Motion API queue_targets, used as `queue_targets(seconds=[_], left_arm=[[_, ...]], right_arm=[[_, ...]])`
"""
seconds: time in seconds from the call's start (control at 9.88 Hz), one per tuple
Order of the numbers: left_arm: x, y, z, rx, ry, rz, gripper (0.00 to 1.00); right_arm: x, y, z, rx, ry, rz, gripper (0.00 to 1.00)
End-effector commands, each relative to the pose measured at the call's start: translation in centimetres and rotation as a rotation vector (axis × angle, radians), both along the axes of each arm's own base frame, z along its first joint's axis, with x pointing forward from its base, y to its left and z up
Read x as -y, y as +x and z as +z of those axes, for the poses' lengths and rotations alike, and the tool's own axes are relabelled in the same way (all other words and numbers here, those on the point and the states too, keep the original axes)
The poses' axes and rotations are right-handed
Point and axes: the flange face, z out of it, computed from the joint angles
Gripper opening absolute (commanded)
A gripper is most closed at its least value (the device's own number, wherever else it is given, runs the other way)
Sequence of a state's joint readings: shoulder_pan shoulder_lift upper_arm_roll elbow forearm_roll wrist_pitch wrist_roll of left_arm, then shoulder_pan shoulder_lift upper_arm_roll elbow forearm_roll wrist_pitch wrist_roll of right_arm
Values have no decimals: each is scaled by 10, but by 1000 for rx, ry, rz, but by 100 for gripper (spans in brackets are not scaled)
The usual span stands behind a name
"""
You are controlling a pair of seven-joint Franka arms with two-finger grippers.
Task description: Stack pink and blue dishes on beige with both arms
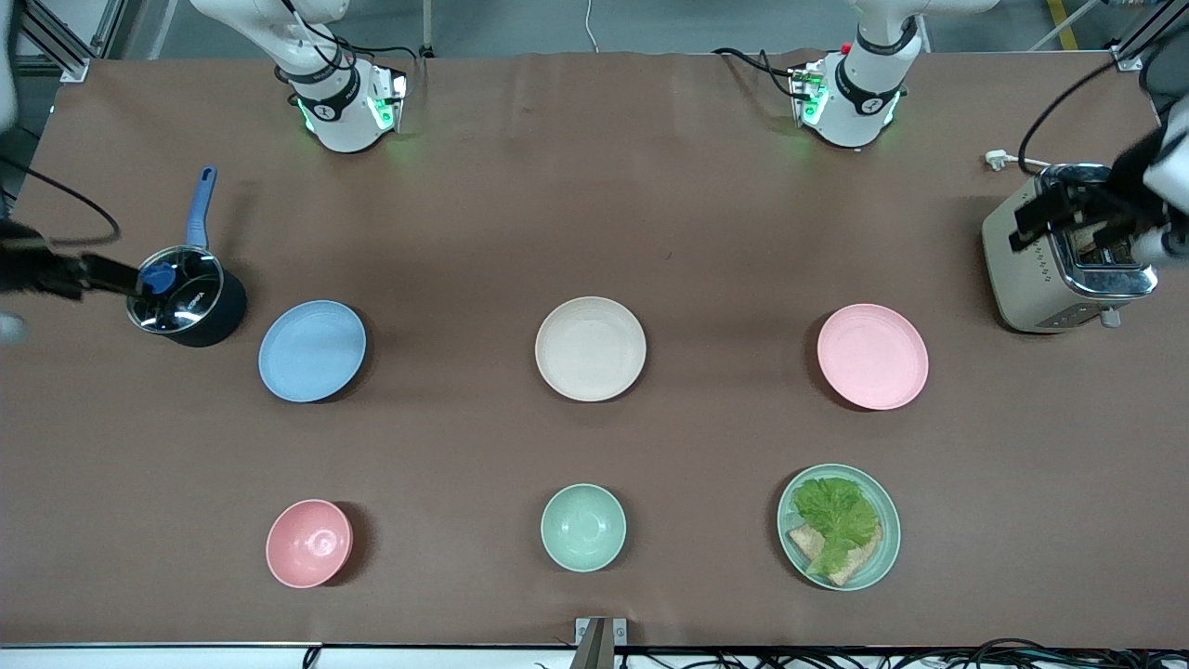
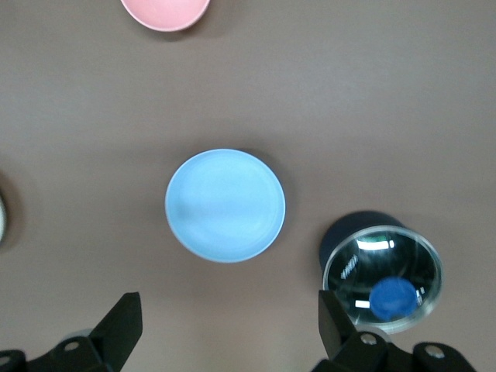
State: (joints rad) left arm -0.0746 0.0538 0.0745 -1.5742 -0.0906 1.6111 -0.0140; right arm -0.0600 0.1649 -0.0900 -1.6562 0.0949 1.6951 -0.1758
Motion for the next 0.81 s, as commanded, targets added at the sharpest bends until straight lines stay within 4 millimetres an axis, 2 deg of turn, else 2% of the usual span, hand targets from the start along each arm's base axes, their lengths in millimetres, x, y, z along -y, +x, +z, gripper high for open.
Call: queue_targets(seconds=[0.0,0.1,0.2,0.41,0.51,0.71], left_arm=[[-37,11,-97,25,-58,-1,100],[-52,16,-149,30,-48,-30,99],[-58,21,-189,29,-35,-42,99],[-58,27,-277,-52,-23,-120,98],[-60,31,-311,-63,-36,-129,98],[-61,29,-370,-112,-33,-141,90]], right_arm=[[23,-11,-80,1,86,48,100],[34,-12,-121,6,114,70,100],[47,-17,-154,17,127,86,100],[48,-32,-217,47,177,69,100],[49,-43,-245,90,175,76,100],[54,-48,-280,112,198,81,100]])
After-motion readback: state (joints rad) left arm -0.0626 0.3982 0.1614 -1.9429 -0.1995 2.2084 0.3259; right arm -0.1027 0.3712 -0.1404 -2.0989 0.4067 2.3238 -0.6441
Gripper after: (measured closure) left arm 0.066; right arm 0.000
